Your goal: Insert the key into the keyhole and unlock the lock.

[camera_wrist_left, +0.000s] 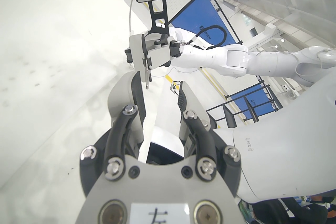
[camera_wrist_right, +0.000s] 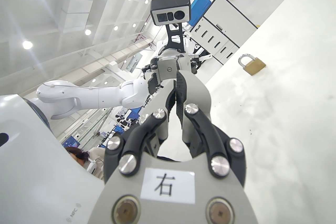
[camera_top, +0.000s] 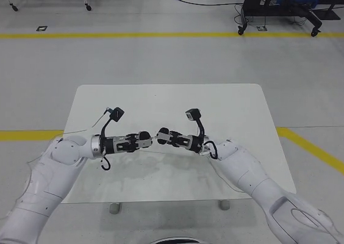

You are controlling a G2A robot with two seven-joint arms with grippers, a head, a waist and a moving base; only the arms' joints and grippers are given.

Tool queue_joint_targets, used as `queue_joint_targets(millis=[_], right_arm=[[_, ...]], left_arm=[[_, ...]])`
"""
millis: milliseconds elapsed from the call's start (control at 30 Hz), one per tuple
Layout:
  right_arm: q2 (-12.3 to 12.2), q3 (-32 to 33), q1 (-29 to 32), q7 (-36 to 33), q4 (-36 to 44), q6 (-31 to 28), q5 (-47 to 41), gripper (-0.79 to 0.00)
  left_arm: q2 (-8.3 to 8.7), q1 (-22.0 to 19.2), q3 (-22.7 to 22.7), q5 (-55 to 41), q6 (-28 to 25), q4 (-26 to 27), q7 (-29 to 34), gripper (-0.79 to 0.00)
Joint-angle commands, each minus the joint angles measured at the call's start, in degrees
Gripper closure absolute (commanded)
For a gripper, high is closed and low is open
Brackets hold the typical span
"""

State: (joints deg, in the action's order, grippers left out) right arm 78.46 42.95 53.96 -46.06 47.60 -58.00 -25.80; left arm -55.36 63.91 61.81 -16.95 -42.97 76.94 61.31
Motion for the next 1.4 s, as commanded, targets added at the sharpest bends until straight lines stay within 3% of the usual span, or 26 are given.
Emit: queue_joint_targets(millis=[0, 233, 300, 1100, 1133, 1167, 1200, 1233, 1367], right_arm=[[0.2, 0.2, 0.0, -0.2, -0.3, 0.0, -0.1, 0.000], [1.0, -0.4, -0.4, -0.2, -1.6, 0.0, 0.0, 0.000], [1.2, -0.5, -0.5, -0.2, -1.9, 0.0, -0.1, 0.000], [0.3, -3.5, -1.6, -0.2, -1.7, 0.0, -3.2, 0.000], [0.3, -3.7, -1.6, -0.2, -1.7, 0.0, -3.3, 0.000], [0.3, -3.9, -1.7, -0.2, -1.7, 0.0, -3.4, 0.000], [0.2, -4.0, -1.7, -0.2, -1.7, 0.0, -3.5, 0.000], [0.2, -4.2, -1.7, -0.2, -1.7, 0.0, -3.6, 0.000], [0.1, -5.0, -2.0, -0.2, -1.8, 0.0, -4.5, 0.000]], left_arm=[[-0.03, -0.2, -0.2, 0.0, 0.1, -0.2, 0.1, -0.215], [-0.13, -0.8, -0.9, 0.8, 0.7, -0.3, 0.1, -0.022], [-0.13, -0.9, -0.9, 1.0, 0.9, -0.4, -0.1, 0.000], [0.15, -0.2, -0.1, -0.1, 0.2, -1.2, -1.0, 0.000], [0.15, -0.2, -0.1, -0.4, 0.2, -1.3, -1.0, -0.105], [0.15, -0.2, -0.1, -0.7, 0.2, -1.4, -1.0, -0.351], [0.14, -0.2, -0.1, -0.9, 0.1, -1.4, -0.9, -0.739], [0.14, -0.2, -0.2, -1.1, 0.0, -1.5, -0.8, -0.785], [0.11, -0.3, -0.4, -1.2, -0.3, -1.6, -0.6, -0.785]])
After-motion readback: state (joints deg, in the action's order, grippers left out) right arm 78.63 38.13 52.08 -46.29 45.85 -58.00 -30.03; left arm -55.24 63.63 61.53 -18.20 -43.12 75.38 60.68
